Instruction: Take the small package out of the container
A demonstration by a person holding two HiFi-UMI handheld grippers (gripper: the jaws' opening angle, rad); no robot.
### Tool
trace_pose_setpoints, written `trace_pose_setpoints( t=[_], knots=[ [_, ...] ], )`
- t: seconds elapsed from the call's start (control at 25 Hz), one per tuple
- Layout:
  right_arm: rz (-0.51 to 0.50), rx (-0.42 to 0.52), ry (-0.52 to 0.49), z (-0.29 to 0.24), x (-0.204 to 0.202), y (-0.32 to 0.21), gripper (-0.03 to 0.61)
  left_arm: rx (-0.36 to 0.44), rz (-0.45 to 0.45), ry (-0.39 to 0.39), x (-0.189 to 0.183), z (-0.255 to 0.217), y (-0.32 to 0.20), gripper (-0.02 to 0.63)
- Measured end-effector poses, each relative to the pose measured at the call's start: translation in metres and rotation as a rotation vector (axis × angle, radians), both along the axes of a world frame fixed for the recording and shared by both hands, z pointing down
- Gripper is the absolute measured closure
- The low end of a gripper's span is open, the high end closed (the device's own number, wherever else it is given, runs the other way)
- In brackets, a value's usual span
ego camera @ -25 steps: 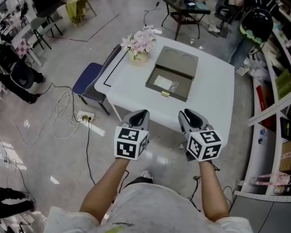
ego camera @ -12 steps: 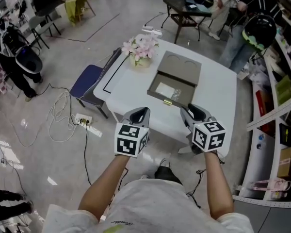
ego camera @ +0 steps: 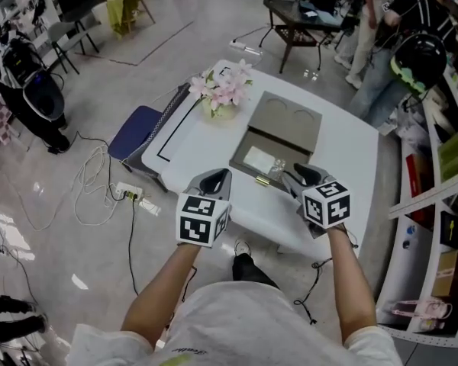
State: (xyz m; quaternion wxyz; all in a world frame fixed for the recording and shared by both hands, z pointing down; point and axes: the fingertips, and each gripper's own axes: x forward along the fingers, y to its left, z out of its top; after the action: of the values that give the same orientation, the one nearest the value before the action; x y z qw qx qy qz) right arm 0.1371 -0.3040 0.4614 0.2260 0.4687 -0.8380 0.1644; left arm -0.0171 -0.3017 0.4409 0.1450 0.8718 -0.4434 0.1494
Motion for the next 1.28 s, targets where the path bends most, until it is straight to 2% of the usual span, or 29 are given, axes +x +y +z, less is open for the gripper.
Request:
trace_pose_setpoints(
  t=[0.32,0.68,1.28],
  knots=[
    [-0.139,-0.132,0.092,0.039,0.007,-0.038,0.404,-0.027,-0.027,-0.011,0.012,0.008,-0.044,0.609],
    [-0.299,-0.28,0.197,0.085,0.006,-0.061,0.351,-0.068,-0.071,-0.016,0.013,0.025,-0.081,0.609],
    [-0.44,-0.476,0.335,0.115,0.005,-0.066,0.363,-0.105,-0.099,-0.007,0.017,0.041,-0.107,0.609]
  ],
)
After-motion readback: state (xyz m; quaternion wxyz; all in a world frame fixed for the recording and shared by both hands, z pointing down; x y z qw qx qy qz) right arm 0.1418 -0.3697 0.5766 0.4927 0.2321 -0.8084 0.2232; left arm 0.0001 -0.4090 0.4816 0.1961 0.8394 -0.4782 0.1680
